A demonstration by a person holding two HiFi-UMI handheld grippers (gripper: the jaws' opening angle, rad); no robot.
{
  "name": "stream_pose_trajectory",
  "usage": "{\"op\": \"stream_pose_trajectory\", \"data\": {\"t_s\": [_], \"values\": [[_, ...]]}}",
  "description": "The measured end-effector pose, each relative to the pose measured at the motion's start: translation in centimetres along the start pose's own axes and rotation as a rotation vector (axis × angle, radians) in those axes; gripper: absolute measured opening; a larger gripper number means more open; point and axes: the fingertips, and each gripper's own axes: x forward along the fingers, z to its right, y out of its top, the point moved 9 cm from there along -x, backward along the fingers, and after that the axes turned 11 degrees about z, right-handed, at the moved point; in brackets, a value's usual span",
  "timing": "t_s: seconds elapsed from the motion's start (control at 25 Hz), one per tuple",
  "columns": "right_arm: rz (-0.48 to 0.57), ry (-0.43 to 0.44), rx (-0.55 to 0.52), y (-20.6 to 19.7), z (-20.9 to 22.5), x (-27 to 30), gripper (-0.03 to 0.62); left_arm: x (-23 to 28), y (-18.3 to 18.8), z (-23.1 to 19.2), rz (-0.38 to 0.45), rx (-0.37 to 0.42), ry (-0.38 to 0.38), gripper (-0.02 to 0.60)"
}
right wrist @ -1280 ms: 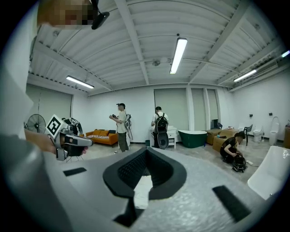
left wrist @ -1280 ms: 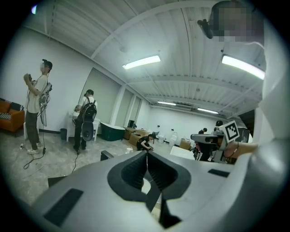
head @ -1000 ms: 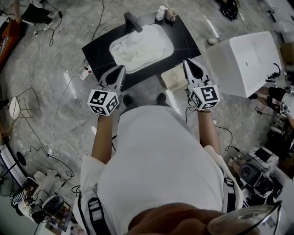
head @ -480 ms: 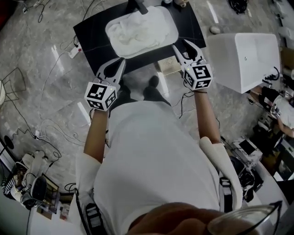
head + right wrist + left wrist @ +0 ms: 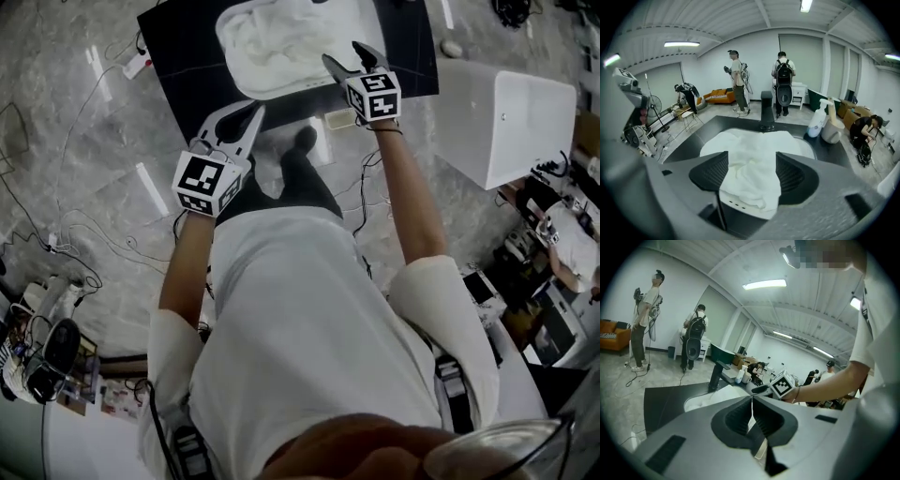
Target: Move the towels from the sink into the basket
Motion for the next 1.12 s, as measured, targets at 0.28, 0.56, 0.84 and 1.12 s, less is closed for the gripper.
{"op": "stream_pose_trajectory", "data": {"t_s": [0.28, 0.56, 0.84, 1.12], "values": [[-0.163, -0.002, 0.004, -4.4, 2.0, 8.7, 0.419, 1.4, -2.5, -2.7, -0.029, -0.030, 0.008, 0.011], [-0.313, -0.025, -0.012, -8.9, 3.3, 14.0, 0.477, 0.8, -5.2, -3.8, -0.061, -0.066, 0.029, 0.011], [-0.356, -0.128, -0.010, -10.0, 3.9, 13.8, 0.198, -0.1, -6.5, -4.1, -0.087, -0.070, 0.030, 0.011], [-0.245, -0.141, 0.000, -7.3, 3.3, 9.5, 0.103, -1.1, -5.8, -3.3, -0.078, -0.048, 0.034, 0.011]]}}
